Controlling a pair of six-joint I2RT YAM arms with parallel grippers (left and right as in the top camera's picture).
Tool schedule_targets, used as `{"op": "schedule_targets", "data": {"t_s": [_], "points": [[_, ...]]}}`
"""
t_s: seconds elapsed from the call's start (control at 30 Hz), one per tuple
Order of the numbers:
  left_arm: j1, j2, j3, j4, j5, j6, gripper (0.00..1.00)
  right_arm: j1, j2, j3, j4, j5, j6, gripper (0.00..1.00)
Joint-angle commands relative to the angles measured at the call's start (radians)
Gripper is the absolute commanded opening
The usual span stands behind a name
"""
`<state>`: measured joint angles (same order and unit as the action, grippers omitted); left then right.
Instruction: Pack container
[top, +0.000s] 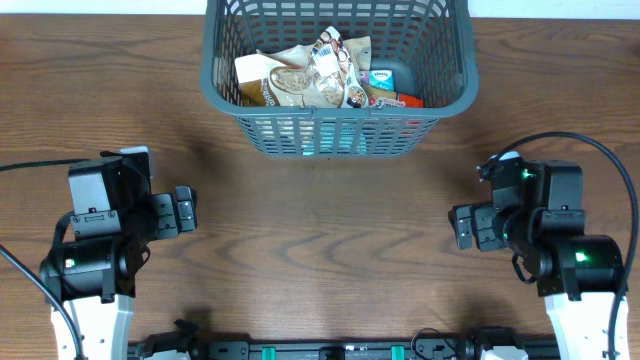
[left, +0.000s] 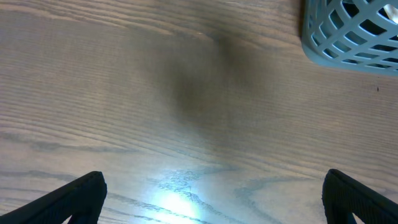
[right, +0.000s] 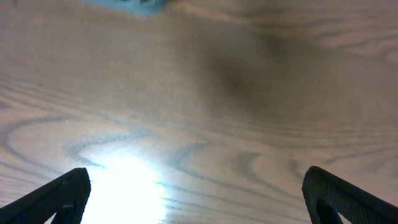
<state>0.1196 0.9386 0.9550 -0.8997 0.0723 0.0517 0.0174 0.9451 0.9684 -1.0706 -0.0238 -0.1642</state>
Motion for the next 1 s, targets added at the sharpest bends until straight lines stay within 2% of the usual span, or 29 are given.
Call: {"op": "schedule_targets", "data": {"t_s": [0.0,0.13,0.3,0.47,0.7,0.97], "points": [[-0.001,-0.005,0.002,0.0,0.006,-0.009,0.99,0.01,0.018,-0.017,0.001,-0.003,0.014,0.99],[-0.001,-0.005,0.002,0.0,0.007,-0.009,0.99,0.008,0.039,-0.017,0.023,0.081,0.01,0.99],[-0.001,-0.005,0.002,0.0,0.007,-0.009,0.99,0.013,0.003,-0.05,0.081,0.015,0.01,0.99],[-0.001,-0.005,0.002,0.0,0.007,-0.009,0.99,0.054,-0.194,-0.174,0.171,-0.067,0.027,0.99],[-0.001,-0.005,0.002,0.0,0.006,-0.009,0.99,0.126,-0.526,-0.381,0.415,-0.078,0.037,0.99],[-0.001,-0.005,0.002,0.0,0.006,-0.009,0.99,0.126,-0.699,-0.577,0.705,0.0,0.037,0.99]]}}
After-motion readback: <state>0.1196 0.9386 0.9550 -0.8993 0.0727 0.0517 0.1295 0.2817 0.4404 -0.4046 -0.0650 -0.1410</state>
